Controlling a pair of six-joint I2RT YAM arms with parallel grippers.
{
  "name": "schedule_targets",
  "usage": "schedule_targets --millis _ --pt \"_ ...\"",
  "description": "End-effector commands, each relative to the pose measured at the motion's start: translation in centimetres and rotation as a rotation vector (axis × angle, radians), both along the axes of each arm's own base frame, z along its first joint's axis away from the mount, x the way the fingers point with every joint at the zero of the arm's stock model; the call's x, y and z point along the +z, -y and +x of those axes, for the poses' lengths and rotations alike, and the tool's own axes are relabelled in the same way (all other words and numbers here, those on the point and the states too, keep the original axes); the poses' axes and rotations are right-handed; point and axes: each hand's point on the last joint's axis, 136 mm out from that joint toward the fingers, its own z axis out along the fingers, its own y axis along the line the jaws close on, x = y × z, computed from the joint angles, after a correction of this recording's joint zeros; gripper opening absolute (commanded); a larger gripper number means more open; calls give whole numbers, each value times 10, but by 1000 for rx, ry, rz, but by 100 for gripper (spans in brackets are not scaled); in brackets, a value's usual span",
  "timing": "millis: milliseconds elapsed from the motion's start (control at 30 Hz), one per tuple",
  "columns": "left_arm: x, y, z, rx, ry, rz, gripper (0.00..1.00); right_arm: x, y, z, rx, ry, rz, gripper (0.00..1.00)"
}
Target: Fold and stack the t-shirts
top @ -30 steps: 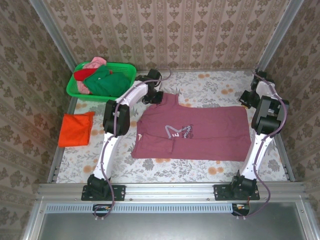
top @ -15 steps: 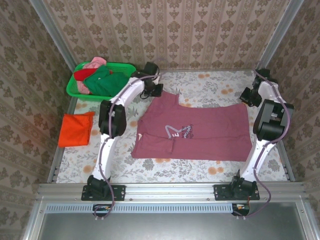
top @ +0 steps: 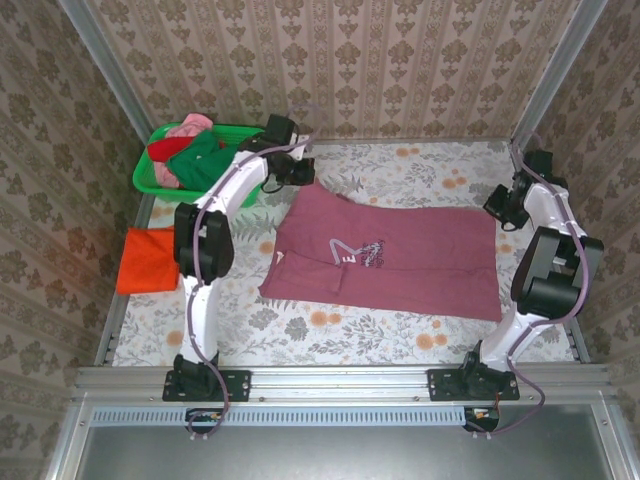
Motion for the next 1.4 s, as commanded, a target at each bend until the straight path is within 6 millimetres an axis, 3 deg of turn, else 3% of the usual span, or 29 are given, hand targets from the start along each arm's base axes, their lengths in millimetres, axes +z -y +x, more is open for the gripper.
schedule_targets --millis 0,233,633,1033,1233,1367 --pt "26 10 -17 -99 51 -74 0 17 -7 -11 -4 48 18 0" --pt "23 3 -58 -170 16 -99 3 18 -17 -52 -22 35 27 0" --pt "17 -21 -109 -209 -4 -71 1 9 -24 -116 -96 -15 15 0" --pt "9 -38 -167 -198 -73 -81 0 9 -20 -154 -102 -115 -69 0" --pt "5 -46 -183 -184 -90 -79 0 3 -20 -176 -163 -136 -90 0" --pt "-1 -50 -192 -177 -105 -81 0 0 -20 -180 -216 -125 -66 0"
